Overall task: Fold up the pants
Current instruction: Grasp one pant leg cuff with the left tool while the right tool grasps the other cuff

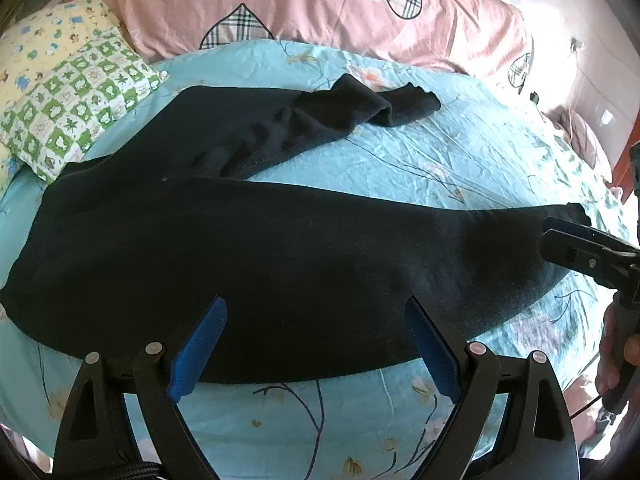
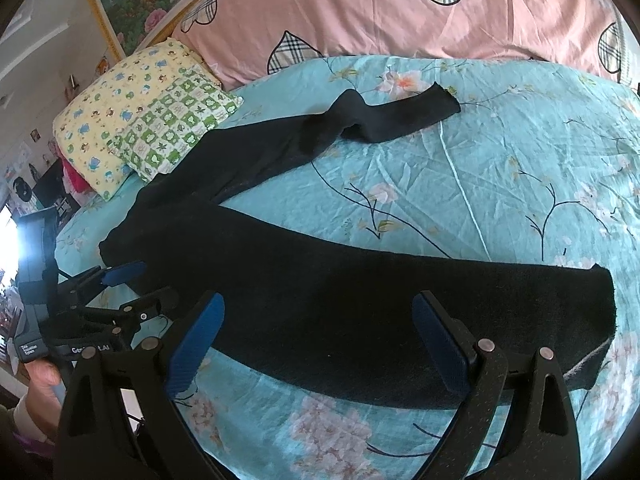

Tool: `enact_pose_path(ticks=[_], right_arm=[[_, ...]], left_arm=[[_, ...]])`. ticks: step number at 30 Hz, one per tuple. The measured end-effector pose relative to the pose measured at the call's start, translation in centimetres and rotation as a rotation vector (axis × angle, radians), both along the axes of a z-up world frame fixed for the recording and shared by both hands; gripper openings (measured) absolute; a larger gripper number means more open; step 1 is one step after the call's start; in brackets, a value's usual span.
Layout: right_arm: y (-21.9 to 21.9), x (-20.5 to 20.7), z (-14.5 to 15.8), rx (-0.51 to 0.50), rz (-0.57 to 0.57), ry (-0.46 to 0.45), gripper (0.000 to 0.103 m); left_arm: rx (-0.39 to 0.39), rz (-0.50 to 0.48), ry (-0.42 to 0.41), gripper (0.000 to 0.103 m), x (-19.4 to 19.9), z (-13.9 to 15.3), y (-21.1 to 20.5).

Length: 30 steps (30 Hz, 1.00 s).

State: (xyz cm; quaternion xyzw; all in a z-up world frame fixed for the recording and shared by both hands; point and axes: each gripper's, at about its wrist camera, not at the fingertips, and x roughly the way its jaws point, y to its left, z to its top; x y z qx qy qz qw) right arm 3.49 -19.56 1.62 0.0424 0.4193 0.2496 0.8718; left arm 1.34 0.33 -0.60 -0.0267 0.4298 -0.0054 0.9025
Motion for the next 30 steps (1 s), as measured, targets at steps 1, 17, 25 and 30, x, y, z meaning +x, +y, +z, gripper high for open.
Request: enact_pose_path(ticks=[1, 17, 25, 30], right_arm=[[-0.1, 0.1, 0.0, 0.002, 0.000, 0.000, 0.095], [-1.5, 6.1, 2.4, -0.014, -0.013, -0.037, 0.095], [-1.0, 11.5, 4.6, -0.067, 0.015, -0.098, 0.094], [-0.7, 15.5, 5.0, -0.101, 0.020, -0.103, 0.087]], left_arm=[[-0.003, 0.000, 0.009, 0.092, 0.2, -0.1, 0.0], [-0.001, -0.049, 0.019, 0.092, 5.8, 1.8, 0.2], [0.028, -0.083, -0.005, 0.092, 11.0, 3.9, 0.8], [0.036, -0.099, -0.022, 0.092, 14.6, 5.3, 1.6]])
